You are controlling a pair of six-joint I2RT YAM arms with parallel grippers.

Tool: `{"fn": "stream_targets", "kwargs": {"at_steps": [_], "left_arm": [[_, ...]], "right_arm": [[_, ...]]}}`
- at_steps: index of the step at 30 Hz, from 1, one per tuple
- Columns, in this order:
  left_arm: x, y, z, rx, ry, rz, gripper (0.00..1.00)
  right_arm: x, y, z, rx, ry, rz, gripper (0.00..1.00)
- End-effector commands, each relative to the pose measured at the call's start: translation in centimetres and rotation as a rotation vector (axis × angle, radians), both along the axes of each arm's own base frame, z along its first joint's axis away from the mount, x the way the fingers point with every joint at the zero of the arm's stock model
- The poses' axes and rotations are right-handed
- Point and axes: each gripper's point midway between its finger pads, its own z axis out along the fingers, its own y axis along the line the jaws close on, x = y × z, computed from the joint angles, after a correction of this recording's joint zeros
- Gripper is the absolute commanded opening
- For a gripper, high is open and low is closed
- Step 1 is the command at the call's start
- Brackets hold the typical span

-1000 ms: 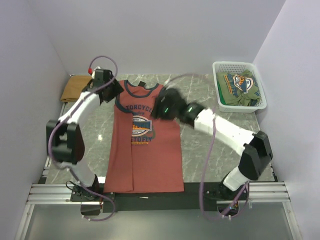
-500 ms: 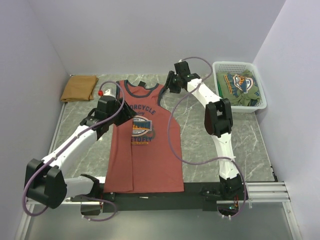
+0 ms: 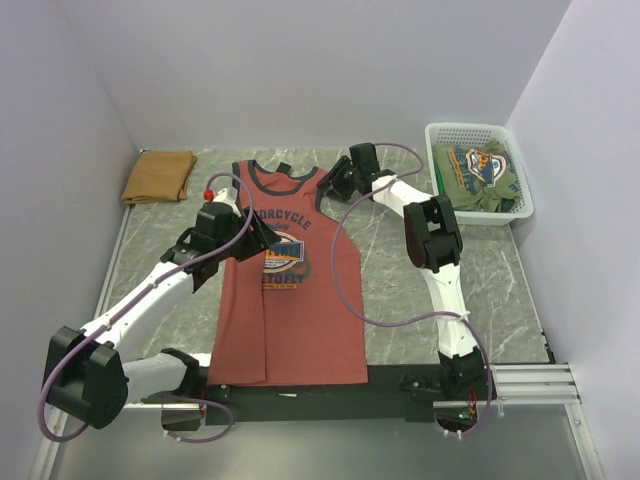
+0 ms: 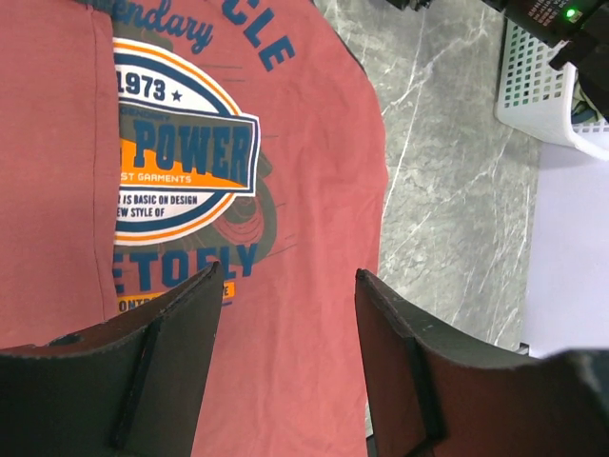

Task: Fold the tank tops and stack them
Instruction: Fold the tank top

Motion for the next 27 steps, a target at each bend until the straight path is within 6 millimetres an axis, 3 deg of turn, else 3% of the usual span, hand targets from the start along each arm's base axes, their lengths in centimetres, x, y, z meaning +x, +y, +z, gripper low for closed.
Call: {"fn": "stream_targets", "kwargs": {"at_steps": [1, 8, 9, 10, 12, 17, 27], "left_arm": [[0.3, -0.7, 1.4, -0.022, -0.060, -0.039, 0.63], [0.0, -1.5, 1.5, -0.048, -0.059, -0.077, 0.61], [0.0, -1.5, 1.5, -0.049, -0.057, -0.080, 0.61], [-0.1, -1.7, 1.5, -0.049, -0.055, -0.086, 0.61], [-0.1, -1.7, 1.4, -0.047, -0.050, -0.094, 0.61], [-0.2, -2.3, 2.0, -0.052, -0.059, -0.124, 0.61], [-0.2, -3.6, 0.4, -0.062, -0.015, -0.189, 0.60]], "right_arm": [[2.4, 0.7, 2.2, 0.097, -0.062, -0.091, 0.52], [5.1, -0.2, 3.2, 0.072, -0.103, -0.176, 0.41], [5.4, -0.2, 3.2, 0.059, -0.102, -0.176, 0.28], [5.7, -0.2, 2.2, 0.044, -0.086, -0.177, 0.23], [6.6, -0.3, 3.4, 0.030, -0.107, -0.178, 0.15], [8.0, -1.8, 4.1, -0.005, -0.172, -0.186, 0.03], [10.2, -6.9, 8.9, -0.289, -0.407, -0.142, 0.01]]}}
